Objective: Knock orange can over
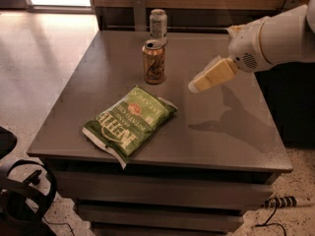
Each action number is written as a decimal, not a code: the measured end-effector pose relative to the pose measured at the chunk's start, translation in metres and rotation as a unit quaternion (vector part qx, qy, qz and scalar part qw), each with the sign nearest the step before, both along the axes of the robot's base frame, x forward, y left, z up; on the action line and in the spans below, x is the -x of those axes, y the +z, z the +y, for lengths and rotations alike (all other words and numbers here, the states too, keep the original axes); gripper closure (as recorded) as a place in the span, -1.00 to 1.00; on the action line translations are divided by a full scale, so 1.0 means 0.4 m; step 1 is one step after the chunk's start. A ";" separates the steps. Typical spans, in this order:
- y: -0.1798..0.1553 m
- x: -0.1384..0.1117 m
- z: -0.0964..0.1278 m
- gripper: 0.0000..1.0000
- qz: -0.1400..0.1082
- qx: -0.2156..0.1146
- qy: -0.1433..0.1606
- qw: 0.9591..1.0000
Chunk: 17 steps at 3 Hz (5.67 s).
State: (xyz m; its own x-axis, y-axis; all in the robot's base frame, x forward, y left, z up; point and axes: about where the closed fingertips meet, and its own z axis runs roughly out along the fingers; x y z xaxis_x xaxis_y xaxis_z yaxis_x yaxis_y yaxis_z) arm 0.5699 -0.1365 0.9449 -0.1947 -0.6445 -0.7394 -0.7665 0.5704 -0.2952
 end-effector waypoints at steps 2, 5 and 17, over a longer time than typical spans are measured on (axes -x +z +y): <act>-0.008 -0.085 0.037 -1.00 -0.023 -0.054 0.001 0.998; -0.031 -0.210 0.116 -1.00 -0.038 -0.124 0.038 0.991; -0.137 -0.332 0.302 1.00 -0.075 -0.302 0.106 0.944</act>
Offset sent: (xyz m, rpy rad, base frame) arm 0.0279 0.0127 -0.0016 0.0891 -0.0397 0.0022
